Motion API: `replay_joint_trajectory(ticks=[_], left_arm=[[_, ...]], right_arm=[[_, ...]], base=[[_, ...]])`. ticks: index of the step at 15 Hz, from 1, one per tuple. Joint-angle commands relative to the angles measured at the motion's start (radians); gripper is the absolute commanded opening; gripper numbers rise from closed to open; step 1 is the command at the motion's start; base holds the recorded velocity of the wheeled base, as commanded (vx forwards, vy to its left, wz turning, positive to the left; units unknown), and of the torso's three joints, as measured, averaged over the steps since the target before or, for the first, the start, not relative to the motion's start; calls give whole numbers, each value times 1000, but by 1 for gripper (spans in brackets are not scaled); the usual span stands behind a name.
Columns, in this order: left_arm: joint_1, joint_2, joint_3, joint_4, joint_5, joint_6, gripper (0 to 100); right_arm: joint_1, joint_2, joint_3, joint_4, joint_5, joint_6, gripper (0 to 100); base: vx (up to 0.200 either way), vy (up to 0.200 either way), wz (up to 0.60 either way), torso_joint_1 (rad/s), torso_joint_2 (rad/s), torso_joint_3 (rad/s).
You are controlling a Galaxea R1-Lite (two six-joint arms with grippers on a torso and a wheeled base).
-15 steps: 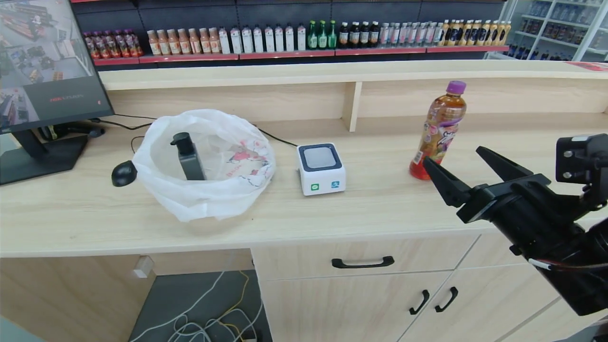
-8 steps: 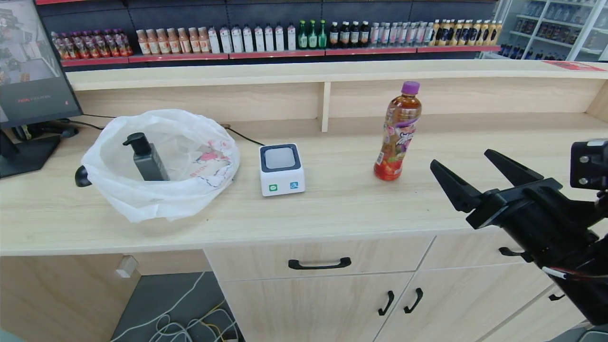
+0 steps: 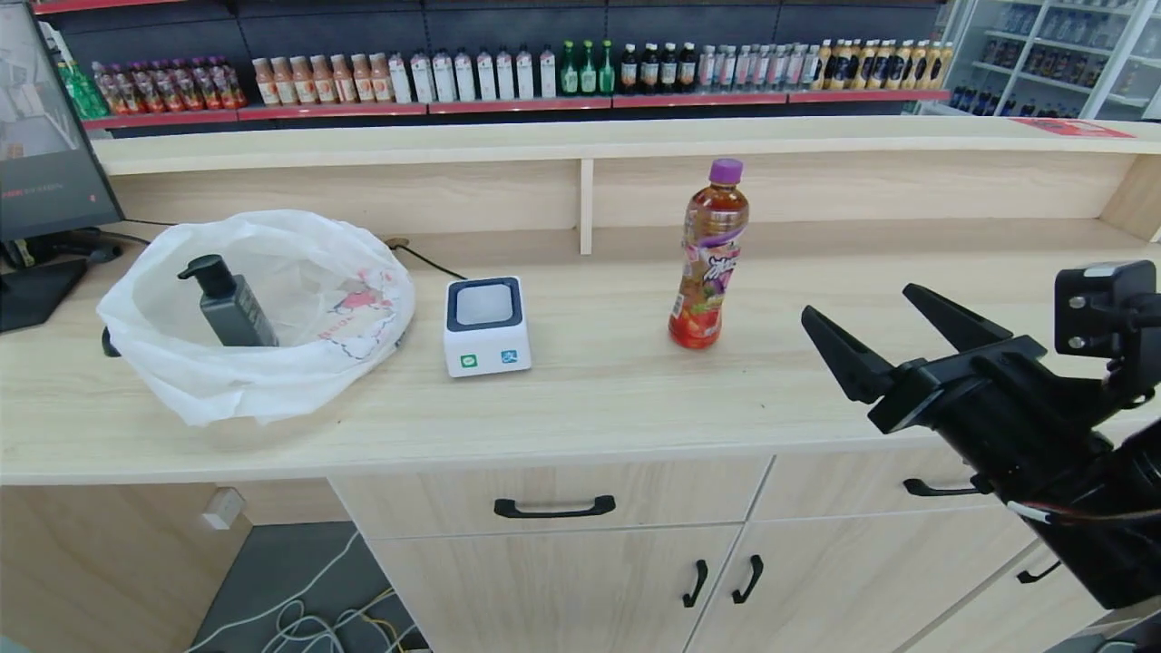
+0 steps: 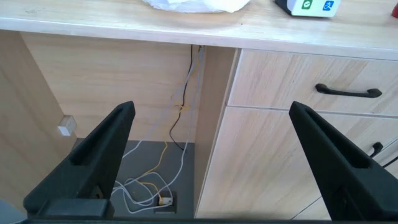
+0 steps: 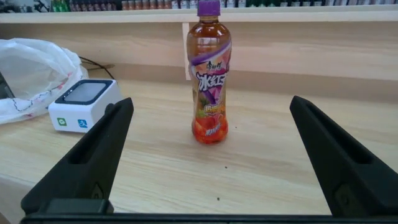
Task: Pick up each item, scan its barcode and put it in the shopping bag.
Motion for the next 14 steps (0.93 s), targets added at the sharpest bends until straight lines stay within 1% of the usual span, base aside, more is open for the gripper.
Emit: replay_joint_trajectory(ticks=[1, 3, 7, 8, 11, 14], left_arm=[[0, 0, 0, 0, 0, 0, 100], [0, 0, 0, 0, 0, 2, 100], [0, 0, 0, 0, 0, 2, 100], [0, 0, 0, 0, 0, 2, 100], [0, 0, 0, 0, 0, 2, 100], [0, 0, 0, 0, 0, 2, 100]], right_arm=[[27, 78, -74, -1, 2, -18, 100], [27, 132, -166, 24, 2, -24, 100], [24, 181, -346, 243, 5, -18, 100], [26, 206, -382, 266, 5, -18, 100], [26, 308, -499, 277, 7, -16, 100], [23, 364, -556, 292, 7, -16, 100]], base=[[0, 0, 0, 0, 0, 0], [0, 0, 0, 0, 0, 0], [0, 0, 0, 0, 0, 0], [0, 0, 0, 0, 0, 0], [0, 0, 0, 0, 0, 0], [0, 0, 0, 0, 0, 0]])
